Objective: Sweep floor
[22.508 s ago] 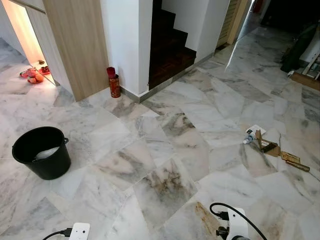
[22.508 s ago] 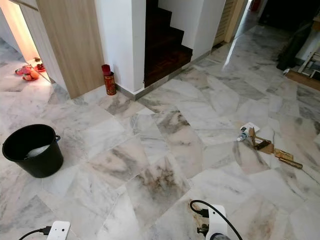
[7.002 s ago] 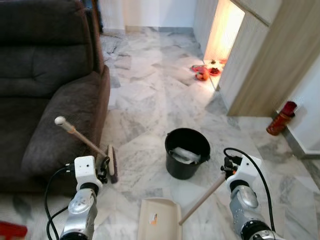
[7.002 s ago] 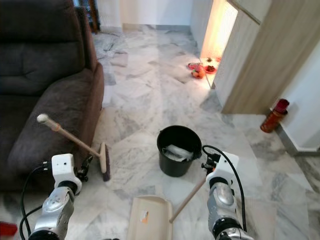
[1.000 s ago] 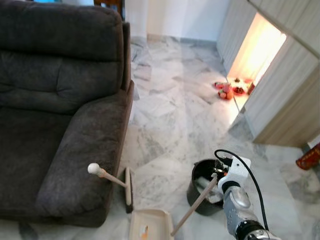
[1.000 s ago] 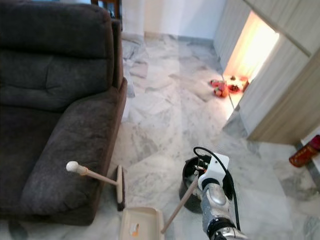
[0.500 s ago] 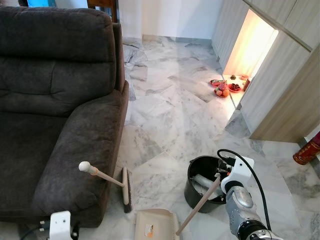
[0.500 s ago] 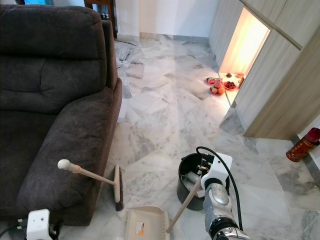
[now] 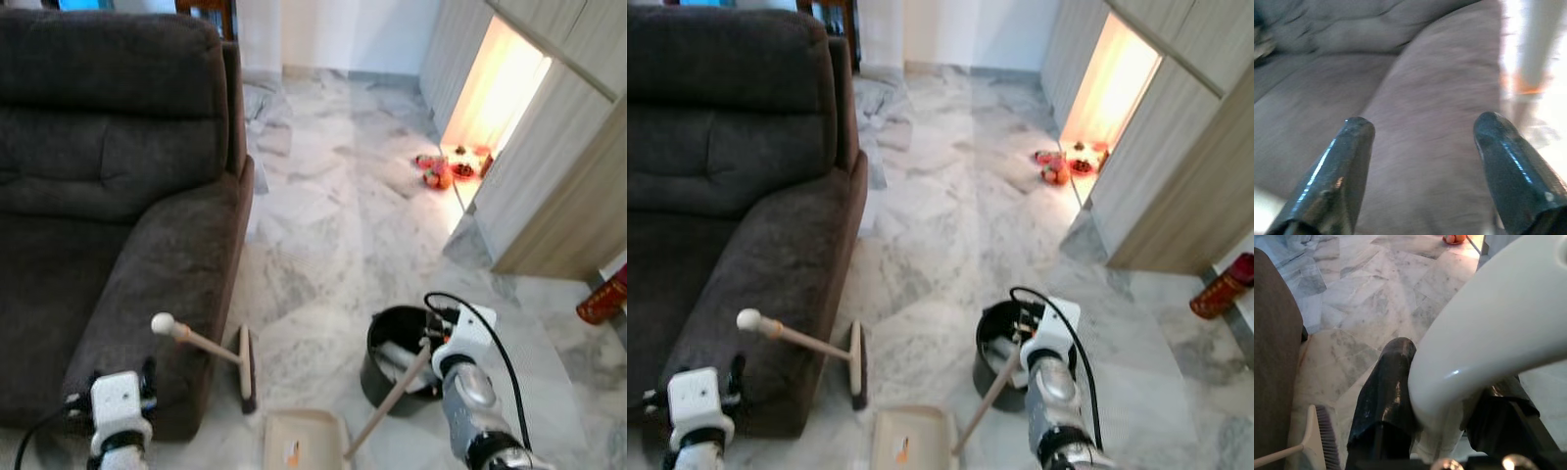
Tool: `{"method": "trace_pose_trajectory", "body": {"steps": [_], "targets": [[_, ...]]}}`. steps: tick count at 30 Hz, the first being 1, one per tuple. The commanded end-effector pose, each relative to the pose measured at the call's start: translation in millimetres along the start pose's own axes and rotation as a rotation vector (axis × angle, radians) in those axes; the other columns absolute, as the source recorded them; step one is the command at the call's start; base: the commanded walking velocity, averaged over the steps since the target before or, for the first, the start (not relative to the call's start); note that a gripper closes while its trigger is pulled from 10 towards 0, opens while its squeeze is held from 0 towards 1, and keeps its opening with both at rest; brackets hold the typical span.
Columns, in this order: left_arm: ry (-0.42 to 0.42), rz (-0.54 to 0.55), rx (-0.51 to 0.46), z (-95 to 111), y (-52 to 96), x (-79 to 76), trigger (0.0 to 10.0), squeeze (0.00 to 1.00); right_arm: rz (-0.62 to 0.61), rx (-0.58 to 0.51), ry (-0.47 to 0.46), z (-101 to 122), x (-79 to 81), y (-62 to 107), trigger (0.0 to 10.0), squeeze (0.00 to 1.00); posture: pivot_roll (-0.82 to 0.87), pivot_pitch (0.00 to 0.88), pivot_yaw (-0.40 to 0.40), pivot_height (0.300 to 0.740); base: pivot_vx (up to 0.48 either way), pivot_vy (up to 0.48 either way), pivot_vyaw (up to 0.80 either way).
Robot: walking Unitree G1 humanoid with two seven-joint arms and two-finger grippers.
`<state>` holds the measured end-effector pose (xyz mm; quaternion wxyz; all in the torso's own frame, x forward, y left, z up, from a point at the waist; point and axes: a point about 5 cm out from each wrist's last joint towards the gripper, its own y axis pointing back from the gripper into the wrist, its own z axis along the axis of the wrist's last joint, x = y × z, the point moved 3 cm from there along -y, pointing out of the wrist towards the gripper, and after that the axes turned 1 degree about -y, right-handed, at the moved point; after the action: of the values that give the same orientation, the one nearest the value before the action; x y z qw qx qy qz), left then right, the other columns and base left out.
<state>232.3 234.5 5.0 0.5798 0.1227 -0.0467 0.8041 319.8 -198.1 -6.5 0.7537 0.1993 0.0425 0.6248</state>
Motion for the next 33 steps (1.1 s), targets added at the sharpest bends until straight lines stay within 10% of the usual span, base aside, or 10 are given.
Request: {"method": "trace_pose_trajectory", "body": {"steps": [1,4,5,6,33], "targets": [[-0.017,-0.06,0.0,-2,8.0,-13.7,10.0,1.0,0.0,0.007,0.01,0,-0.5,-0.3,10.0,0.0,0.12,0.022,-0.105,0.74,0.0,0.0,0.0],[-0.012,-0.093,0.015,-2,14.8,-20.9,10.0,1.0,0.012,0.005,0.019,0,2.8,-0.4,10.0,0.0,0.12,0.022,-0.105,0.74,0.0,0.0,0.0],[-0.02,-0.1,0.017,-1,17.5,-22.5,10.0,0.27,0.013,0.006,0.019,0,3.3,-0.4,10.0,0.0,0.12,0.022,-0.105,0.74,0.0,0.0,0.0],[-0.021,-0.099,0.02,-2,19.0,-23.3,10.0,0.0,0.014,0.006,0.019,-1,3.4,-0.3,10.0,0.0,0.12,0.022,-0.107,0.74,0.0,0.0,0.0],[-0.036,-0.106,-0.033,13,-10.9,-10.4,10.0,0.0,0.019,0.001,0.024,1,4.4,-1.1,10.0,0.0,0.11,0.014,-0.118,0.74,0.0,0.0,0.0]]}}
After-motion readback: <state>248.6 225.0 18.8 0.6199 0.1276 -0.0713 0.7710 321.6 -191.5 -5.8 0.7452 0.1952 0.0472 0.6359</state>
